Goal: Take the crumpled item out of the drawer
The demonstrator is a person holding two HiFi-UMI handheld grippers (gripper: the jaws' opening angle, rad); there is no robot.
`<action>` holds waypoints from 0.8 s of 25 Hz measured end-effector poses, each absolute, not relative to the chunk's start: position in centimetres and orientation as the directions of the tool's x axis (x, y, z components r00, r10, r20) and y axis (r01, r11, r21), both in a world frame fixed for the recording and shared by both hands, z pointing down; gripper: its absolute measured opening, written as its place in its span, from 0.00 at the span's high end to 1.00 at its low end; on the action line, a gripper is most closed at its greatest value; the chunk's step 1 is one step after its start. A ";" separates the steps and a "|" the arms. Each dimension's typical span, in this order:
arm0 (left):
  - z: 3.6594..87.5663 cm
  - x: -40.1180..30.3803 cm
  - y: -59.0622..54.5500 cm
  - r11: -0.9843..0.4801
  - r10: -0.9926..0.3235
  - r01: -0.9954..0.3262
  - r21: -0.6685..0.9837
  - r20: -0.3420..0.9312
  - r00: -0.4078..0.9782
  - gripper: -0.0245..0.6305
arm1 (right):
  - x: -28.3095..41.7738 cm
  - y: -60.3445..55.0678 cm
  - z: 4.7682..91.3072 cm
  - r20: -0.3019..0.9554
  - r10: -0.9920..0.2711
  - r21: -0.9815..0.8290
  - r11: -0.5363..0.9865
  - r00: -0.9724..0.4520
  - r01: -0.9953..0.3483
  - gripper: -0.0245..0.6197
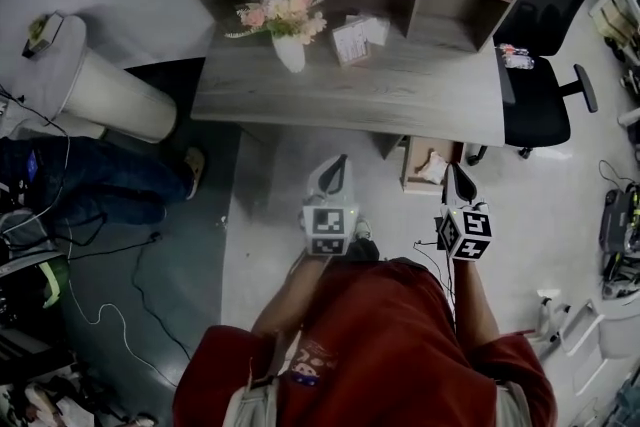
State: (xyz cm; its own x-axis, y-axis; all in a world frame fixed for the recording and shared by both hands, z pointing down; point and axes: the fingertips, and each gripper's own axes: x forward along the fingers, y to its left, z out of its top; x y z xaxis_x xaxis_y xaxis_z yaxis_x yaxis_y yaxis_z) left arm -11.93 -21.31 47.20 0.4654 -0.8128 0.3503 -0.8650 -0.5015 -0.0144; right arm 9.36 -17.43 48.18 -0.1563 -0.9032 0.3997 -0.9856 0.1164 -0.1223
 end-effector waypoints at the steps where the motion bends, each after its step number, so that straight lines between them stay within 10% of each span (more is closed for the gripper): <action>1: 47.4 -12.1 -21.9 -0.508 -0.808 -0.861 -0.012 0.353 0.472 0.97 | 9.2 -17.8 48.4 0.401 -0.904 -0.127 0.107 -0.149 -0.986 0.96; 20: 49.5 -8.1 -26.3 -0.609 -0.745 -0.793 -0.013 0.352 0.566 0.97 | 11.7 -19.9 51.1 0.428 -0.901 -0.133 0.009 -0.066 -0.991 0.96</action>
